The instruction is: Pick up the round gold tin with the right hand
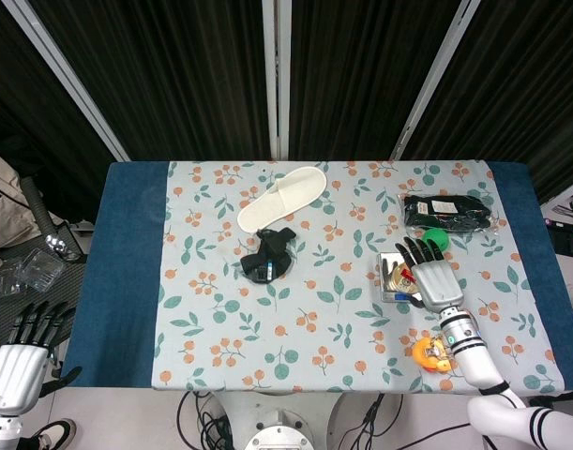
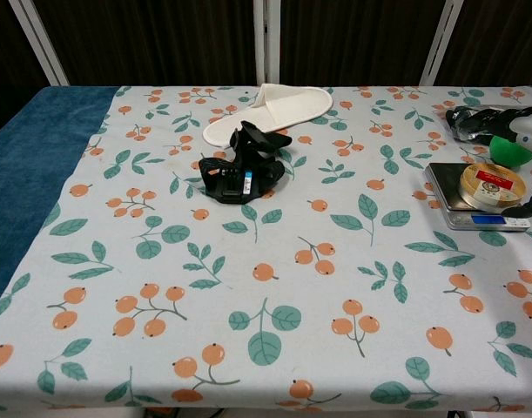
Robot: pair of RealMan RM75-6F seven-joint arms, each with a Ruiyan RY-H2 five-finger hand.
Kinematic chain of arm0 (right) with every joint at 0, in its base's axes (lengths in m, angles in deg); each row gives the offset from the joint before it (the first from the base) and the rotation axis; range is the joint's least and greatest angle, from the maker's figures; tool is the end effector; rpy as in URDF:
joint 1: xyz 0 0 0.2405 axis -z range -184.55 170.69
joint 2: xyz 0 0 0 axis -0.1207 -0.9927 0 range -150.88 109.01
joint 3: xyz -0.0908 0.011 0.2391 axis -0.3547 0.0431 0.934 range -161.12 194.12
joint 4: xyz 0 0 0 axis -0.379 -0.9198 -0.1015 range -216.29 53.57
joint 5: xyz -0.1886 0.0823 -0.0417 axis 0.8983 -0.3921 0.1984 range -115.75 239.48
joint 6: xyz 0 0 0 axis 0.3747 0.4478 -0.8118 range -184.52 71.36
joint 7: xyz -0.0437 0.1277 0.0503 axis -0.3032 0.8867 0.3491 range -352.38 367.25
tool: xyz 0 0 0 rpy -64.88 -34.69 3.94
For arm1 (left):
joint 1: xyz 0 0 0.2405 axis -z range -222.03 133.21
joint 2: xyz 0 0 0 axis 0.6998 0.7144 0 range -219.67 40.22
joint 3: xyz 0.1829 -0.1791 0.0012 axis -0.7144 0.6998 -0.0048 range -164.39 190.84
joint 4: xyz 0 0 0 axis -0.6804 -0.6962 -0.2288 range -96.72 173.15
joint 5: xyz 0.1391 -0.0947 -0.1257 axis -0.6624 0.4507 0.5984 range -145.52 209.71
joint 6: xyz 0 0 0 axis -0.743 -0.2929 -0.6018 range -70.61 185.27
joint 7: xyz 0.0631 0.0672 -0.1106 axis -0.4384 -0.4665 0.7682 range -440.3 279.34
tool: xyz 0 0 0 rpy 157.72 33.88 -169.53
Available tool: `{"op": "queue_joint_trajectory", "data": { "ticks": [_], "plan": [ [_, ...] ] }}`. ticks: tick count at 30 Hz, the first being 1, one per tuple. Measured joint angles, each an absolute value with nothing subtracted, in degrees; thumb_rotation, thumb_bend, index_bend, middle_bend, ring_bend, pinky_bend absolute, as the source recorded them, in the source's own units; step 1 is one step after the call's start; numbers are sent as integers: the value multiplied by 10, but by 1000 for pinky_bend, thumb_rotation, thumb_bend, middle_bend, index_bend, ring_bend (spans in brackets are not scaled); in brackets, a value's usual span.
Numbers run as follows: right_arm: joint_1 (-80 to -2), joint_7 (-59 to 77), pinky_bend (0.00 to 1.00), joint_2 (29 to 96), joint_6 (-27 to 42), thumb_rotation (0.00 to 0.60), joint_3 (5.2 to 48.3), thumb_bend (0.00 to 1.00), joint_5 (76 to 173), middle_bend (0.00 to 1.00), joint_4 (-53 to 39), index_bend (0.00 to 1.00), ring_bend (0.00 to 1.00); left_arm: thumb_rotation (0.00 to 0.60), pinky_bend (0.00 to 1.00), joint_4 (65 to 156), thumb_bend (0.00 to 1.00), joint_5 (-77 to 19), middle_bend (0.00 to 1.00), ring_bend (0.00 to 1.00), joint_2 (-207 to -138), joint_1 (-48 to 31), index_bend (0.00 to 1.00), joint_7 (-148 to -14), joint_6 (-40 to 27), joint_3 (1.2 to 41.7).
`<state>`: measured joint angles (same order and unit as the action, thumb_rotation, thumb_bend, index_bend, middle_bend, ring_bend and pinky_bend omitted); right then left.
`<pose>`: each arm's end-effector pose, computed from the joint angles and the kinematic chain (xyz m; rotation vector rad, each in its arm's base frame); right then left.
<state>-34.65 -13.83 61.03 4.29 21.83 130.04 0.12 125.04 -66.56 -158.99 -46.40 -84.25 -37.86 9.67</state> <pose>-0.2674 -0.3003 0.0330 1.7130 -0.8821 0.6560 -0.3068 0.1186 0.1345 -1.4890 -0.7981 -0.9343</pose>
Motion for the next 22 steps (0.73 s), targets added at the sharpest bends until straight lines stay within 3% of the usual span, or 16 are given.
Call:
{"op": "queue_joint_trajectory", "data": {
  "ticks": [9, 16, 22],
  "plan": [
    [-299, -107, 0, 563, 145, 600, 204, 36, 1365, 0, 57, 0, 0, 600, 23, 1257, 93, -670, 84, 0, -1586, -469, 141, -847, -389, 96],
    [-183, -74, 0, 509, 321, 600, 167, 34, 1427, 0, 87, 0, 0, 600, 22, 1264, 94, -672, 84, 0, -1583, -468, 141, -854, -390, 98],
    [-98, 5, 0, 485, 381, 600, 154, 32, 1415, 0, 65, 0, 0, 600, 22, 1262, 94, -667, 85, 0, -1583, -466, 141, -853, -383, 100]
  ]
}}
